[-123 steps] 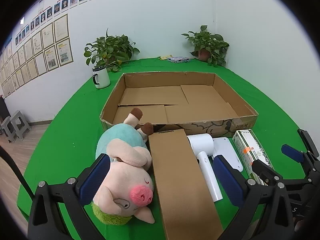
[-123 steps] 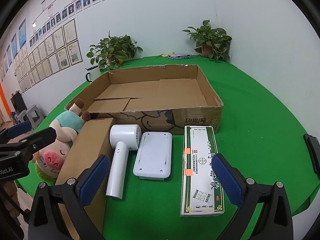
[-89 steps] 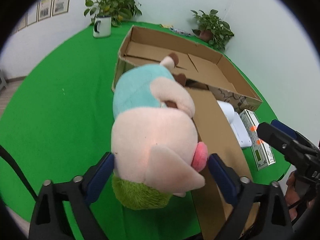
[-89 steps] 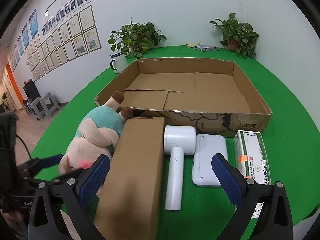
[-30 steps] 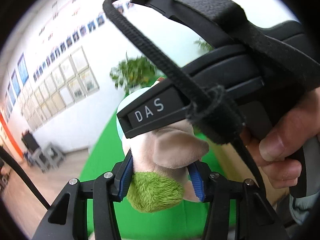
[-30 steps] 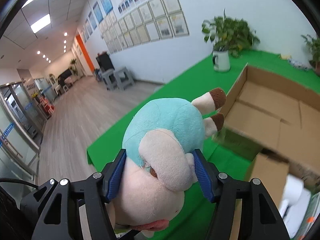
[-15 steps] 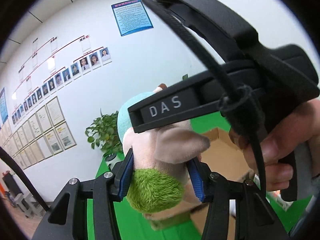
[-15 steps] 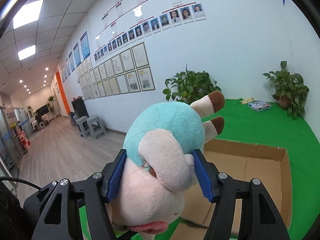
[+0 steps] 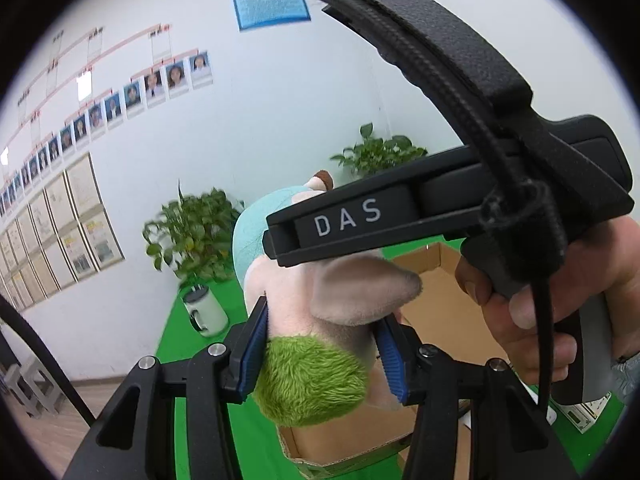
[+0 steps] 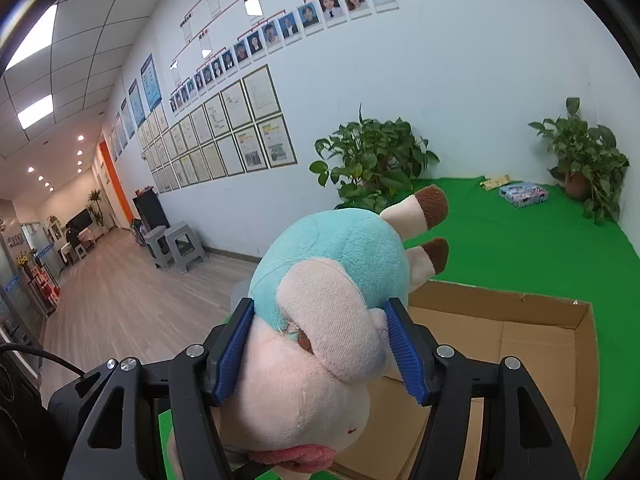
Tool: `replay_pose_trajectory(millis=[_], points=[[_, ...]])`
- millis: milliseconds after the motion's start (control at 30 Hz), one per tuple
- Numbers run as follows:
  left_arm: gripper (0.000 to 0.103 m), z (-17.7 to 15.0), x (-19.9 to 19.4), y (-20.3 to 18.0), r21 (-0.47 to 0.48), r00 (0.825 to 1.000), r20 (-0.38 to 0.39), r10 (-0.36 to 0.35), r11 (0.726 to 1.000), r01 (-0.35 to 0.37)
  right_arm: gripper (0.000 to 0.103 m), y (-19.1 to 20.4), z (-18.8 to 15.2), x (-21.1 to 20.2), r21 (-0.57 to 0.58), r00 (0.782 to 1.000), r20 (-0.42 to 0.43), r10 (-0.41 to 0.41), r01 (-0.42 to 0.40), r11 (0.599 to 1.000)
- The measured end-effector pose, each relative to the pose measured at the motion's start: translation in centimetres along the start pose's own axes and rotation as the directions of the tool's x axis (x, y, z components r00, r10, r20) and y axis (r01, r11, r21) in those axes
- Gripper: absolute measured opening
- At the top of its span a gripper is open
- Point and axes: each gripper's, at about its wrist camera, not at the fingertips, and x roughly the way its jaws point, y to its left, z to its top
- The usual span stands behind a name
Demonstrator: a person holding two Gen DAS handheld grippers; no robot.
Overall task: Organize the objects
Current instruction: 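Lift the plush pig with the left gripper and carry it over the box, then lower the plush pig into the box corner and open the left gripper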
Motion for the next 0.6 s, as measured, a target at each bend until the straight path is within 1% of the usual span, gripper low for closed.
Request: replay_pose_trajectory(millis=[33, 67, 133, 167, 200, 233, 267, 400, 467, 500, 567, 600], points=[[0.049, -0.6, 0.3, -0.1, -0.002, 1.0, -0.01, -0.002, 1.0, 0.002, 0.062, -0.3, -0.5, 1.3, 0.005, 1.0, -0.016, 0.004, -0.004, 1.0], [0.049, -0.9, -0.8, -2.5, 0.0, 1.0, -0.029, -0.002, 1.0, 0.002, 0.062, -0.5, -1.0, 2.3, 0.012, 1.0, -0.029, 0.012, -0.012, 1.0], [0.049, -2.3, 0.9, -2.8, -0.011, 0.996, -0.088, -0.018, 1.0, 0.017, 0.062, -2.0, -2.3, 5.4, 0.041, 0.996, -0.067, 0.051, -0.048, 0.998], [0.049, -3.5, 1.9, -3.3, -0.017, 0.992, -0.126, -0.026, 1.0, 0.024, 0.062, -2.7, -3.1, 6.8, 0.06, 0.994, -0.088, 0.068, -0.063, 0.996], [0.049, -4.7, 2.1, -4.2, -0.022, 0.989, -0.147, -0.03, 0.999, 0.027, 0.062, -3.6, -4.0, 8.5, 0.079, 0.99, -0.114, 0.083, -0.075, 0.994], [0.049, -5.4, 2.7, -4.1, -0.027, 0.985, -0.166, -0.035, 0.999, 0.03, 0.062, -4.4, -4.9, 10.1, 0.098, 0.986, -0.138, 0.094, -0.081, 0.992], [0.049, -6.8, 4.3, -3.8, -0.039, 0.977, -0.209, -0.045, 0.999, 0.038, 0.062, -5.1, -5.9, 11.6, 0.116, 0.982, -0.161, 0.103, -0.085, 0.99], [0.048, -9.2, 6.2, -3.5, -0.068, 0.96, -0.274, -0.06, 0.997, 0.043, 0.062, -7.2, -9.2, 17.2, 0.16, 0.962, -0.25, 0.11, -0.071, 0.985], [0.048, -9.8, 7.1, -2.9, -0.078, 0.954, -0.294, -0.06, 0.996, 0.039, 0.062, -7.4, -10.9, 18.9, 0.158, 0.957, -0.268, 0.115, -0.074, 0.985], [0.048, -10.3, 8.0, -2.3, -0.083, 0.948, -0.314, -0.055, 0.996, 0.031, 0.062, -7.7, -11.3, 20.1, 0.166, 0.951, -0.284, 0.126, -0.08, 0.983], [0.049, -10.7, 8.2, -2.6, -0.081, 0.941, -0.334, -0.048, 0.996, 0.021, 0.062, -7.9, -12.8, 21.6, 0.18, 0.946, -0.294, 0.136, -0.086, 0.98], [0.049, -11.0, 9.0, -2.0, -0.079, 0.938, -0.345, -0.045, 0.997, 0.018, 0.062, -8.1, -13.2, 22.5, 0.188, 0.944, -0.299, 0.142, -0.088, 0.978]])
